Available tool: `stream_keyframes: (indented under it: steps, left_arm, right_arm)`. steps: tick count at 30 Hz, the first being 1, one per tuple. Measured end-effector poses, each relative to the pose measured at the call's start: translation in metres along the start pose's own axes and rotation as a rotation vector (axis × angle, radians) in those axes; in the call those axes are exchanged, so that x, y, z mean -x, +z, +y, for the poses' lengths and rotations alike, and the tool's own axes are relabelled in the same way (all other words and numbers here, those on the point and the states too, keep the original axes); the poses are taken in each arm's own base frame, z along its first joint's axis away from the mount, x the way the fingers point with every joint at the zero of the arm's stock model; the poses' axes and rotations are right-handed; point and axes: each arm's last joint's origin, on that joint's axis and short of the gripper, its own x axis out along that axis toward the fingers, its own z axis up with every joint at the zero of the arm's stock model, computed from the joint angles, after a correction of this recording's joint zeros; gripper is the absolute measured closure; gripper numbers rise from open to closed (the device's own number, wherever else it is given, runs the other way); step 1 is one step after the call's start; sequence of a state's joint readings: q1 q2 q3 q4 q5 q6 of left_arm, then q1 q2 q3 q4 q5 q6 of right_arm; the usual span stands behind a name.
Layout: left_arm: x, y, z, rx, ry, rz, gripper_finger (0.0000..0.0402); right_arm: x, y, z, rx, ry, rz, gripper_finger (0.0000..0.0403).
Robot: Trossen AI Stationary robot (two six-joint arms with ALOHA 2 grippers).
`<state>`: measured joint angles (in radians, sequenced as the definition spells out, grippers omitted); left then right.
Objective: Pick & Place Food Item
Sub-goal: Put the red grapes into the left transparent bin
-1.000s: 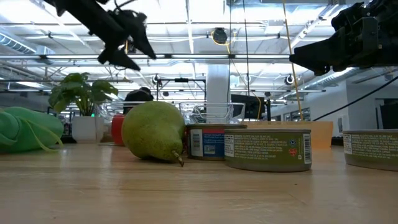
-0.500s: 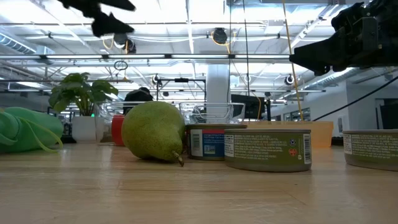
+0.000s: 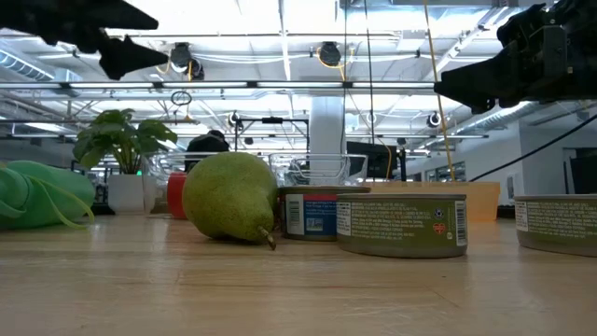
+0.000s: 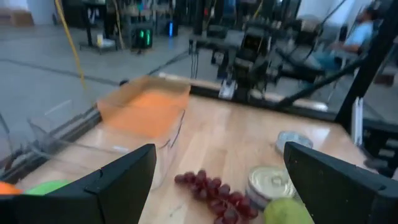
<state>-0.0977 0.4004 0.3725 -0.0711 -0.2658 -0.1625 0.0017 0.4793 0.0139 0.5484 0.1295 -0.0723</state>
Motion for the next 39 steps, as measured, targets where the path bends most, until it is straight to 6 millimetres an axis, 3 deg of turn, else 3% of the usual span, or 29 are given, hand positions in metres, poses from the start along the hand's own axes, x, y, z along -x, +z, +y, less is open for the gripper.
stream_keyframes:
  steps: [4,12,28,39]
  left_arm:
    - [0.007,-0.01,0.002,-0.024,-0.026,-0.111,0.0034]
    - [0.013,-0.038,0.009,-0.008,-0.032,-0.147,0.0034]
    - [0.019,-0.062,0.015,-0.021,-0.03,-0.22,0.0034]
    - [0.02,-0.06,0.014,-0.036,-0.04,-0.246,0.0034]
  right_arm:
    - [0.0,0.0,0.0,0.0,0.0,0.0,0.0204]
    - [0.0,0.0,0.0,0.0,0.0,0.0,0.0204]
    - [0.0,0.0,0.0,0.0,0.0,0.0,0.0204]
    - [0.0,0.0,0.0,0.001,0.0,0.0,0.0204]
